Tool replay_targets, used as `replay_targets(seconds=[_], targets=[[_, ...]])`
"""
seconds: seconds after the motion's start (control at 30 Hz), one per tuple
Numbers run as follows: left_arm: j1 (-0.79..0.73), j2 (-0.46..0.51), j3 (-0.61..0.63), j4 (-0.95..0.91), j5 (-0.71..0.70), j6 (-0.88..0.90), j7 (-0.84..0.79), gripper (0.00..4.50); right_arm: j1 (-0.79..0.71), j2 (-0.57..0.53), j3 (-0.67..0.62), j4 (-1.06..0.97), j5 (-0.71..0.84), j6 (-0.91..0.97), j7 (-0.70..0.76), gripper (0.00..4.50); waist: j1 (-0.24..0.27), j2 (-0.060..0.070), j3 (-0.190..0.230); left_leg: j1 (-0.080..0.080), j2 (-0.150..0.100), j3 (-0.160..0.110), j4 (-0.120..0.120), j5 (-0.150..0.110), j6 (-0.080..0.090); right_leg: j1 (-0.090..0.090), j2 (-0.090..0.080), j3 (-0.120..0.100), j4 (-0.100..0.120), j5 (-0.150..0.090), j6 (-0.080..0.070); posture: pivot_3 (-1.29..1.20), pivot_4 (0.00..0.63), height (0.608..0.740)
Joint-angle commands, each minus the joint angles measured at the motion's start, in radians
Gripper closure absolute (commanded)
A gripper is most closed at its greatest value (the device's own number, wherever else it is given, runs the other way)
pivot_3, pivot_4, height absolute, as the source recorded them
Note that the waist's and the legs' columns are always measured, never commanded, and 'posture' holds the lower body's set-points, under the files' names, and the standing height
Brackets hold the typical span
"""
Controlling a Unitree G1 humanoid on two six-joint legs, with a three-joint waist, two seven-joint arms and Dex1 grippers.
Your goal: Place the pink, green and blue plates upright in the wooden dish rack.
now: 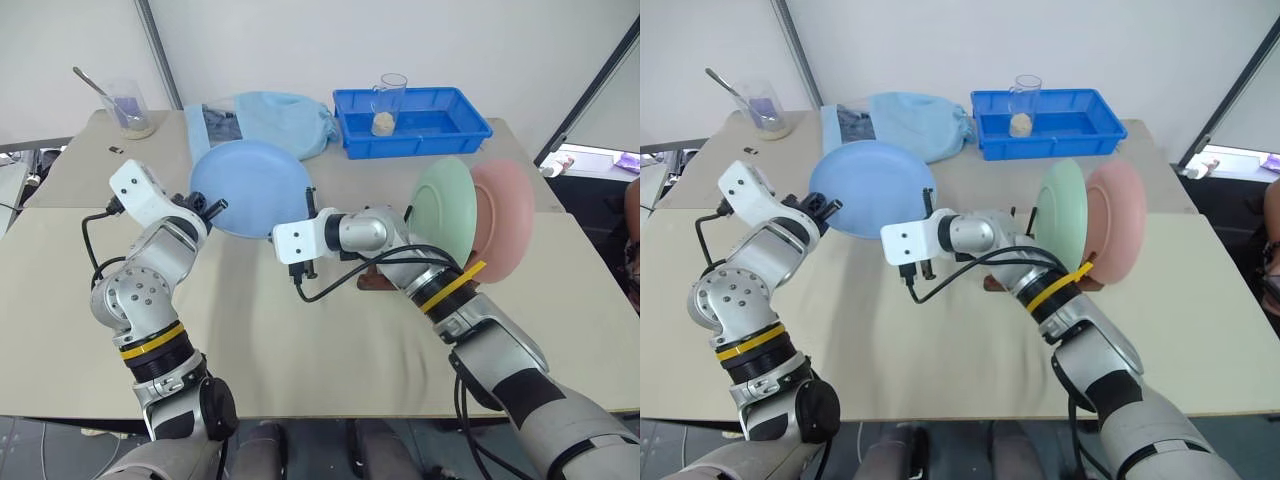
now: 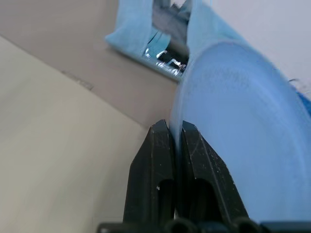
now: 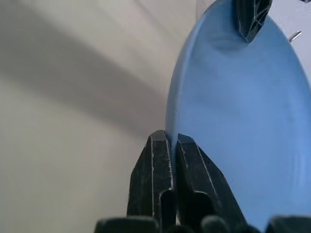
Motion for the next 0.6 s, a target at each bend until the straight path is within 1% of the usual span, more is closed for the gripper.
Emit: replay_targets(seconds=[0.03, 0.13, 0.23, 0.27, 0.3, 0.33, 0.37, 0.43, 0.47, 0.53, 0.6], targets=[[-0.007, 0.047, 0.022, -0.031, -0.057, 0.069, -0.018, 4.14, -0.032, 0.004, -0.052, 0.008, -0.003, -0.027, -0.057, 4.50, -0.004, 0.000, 0.000, 0.000, 0.000, 0.000, 0.000, 0.000, 0.000, 0.000, 0.000, 0.000, 0.000, 0.000, 0.000, 0.00, 0.150, 0.737], [-0.024, 0.098, 0.050, -0.025, -0.104, 0.125, -0.032, 2.99, -0.033, 0.001, -0.049, 0.019, -0.015, -0.051, -0.061, 4.50, -0.011, 0.000, 0.000, 0.000, 0.000, 0.000, 0.000, 0.000, 0.000, 0.000, 0.000, 0.000, 0.001, 0.000, 0.000, 0.00, 0.150, 0.737], [-0.059, 0.175, 0.117, -0.011, -0.187, 0.231, -0.039, 1.56, -0.031, -0.007, -0.041, 0.028, -0.030, -0.071, -0.065, 4.50, -0.018, -0.001, 0.000, 0.000, 0.000, -0.001, 0.000, 0.000, -0.001, 0.000, 0.000, 0.000, 0.001, 0.000, 0.000, 0.00, 0.150, 0.737], [-0.074, 0.206, 0.147, -0.001, -0.230, 0.277, -0.046, 1.13, -0.030, -0.011, -0.039, 0.031, -0.035, -0.076, -0.068, 4.50, -0.018, -0.001, 0.000, 0.000, 0.000, -0.001, 0.000, 0.000, -0.001, 0.000, 0.000, 0.000, 0.001, 0.000, 0.000, 0.00, 0.150, 0.737], [-0.082, 0.244, 0.166, 0.007, -0.260, 0.319, -0.065, 0.61, -0.029, -0.013, -0.038, 0.036, -0.039, -0.080, -0.072, 4.50, -0.020, -0.001, 0.001, 0.000, 0.000, -0.002, 0.000, 0.001, -0.001, 0.000, 0.000, 0.000, 0.001, 0.000, 0.000, 0.00, 0.150, 0.737], [-0.077, 0.307, 0.172, 0.021, -0.292, 0.360, -0.120, 0.13, -0.029, -0.015, -0.039, 0.041, -0.042, -0.084, -0.076, 4.50, -0.024, -0.001, 0.001, 0.000, 0.000, -0.002, 0.000, 0.001, -0.001, 0.000, 0.000, 0.000, 0.001, 0.000, 0.000, 0.00, 0.150, 0.737], [-0.070, 0.366, 0.176, 0.035, -0.316, 0.386, -0.174, 0.05, -0.030, -0.016, -0.039, 0.047, -0.045, -0.086, -0.080, 4.50, -0.029, -0.001, 0.001, 0.000, 0.000, -0.002, 0.000, 0.001, -0.001, 0.000, 0.000, 0.000, 0.001, 0.000, 0.000, 0.00, 0.150, 0.737], [-0.007, 0.567, 0.100, 0.027, -0.306, 0.322, -0.437, 0.05, -0.030, -0.013, -0.052, 0.054, -0.036, -0.083, -0.091, 4.50, -0.043, -0.003, 0.001, 0.001, 0.000, -0.002, -0.001, 0.001, -0.002, -0.001, 0.000, -0.001, 0.003, 0.000, 0.000, 0.00, 0.150, 0.737], [0.010, 0.650, 0.084, 0.037, -0.302, 0.283, -0.547, 0.05, -0.029, -0.005, -0.071, 0.048, -0.014, -0.072, -0.094, 4.50, -0.048, -0.003, 0.002, 0.001, 0.000, -0.002, -0.003, 0.002, -0.003, -0.001, 0.001, -0.001, 0.003, 0.000, 0.000, 0.00, 0.150, 0.737], [0.054, 0.779, 0.057, 0.057, -0.274, 0.171, -0.765, 0.05, -0.023, 0.020, -0.119, 0.020, 0.053, -0.031, -0.082, 4.50, -0.048, -0.003, 0.002, 0.001, 0.000, -0.002, -0.007, 0.004, -0.008, -0.003, 0.001, -0.001, 0.002, 0.000, -0.001, 0.00, 0.150, 0.737], [0.113, 0.861, 0.035, 0.069, -0.243, 0.071, -0.947, 0.05, -0.012, 0.052, -0.178, -0.030, 0.140, 0.040, -0.057, 4.50, -0.047, -0.003, 0.002, 0.001, 0.000, -0.002, -0.009, 0.004, -0.010, -0.003, 0.000, -0.001, 0.001, -0.001, -0.002, 0.00, 0.150, 0.737]])
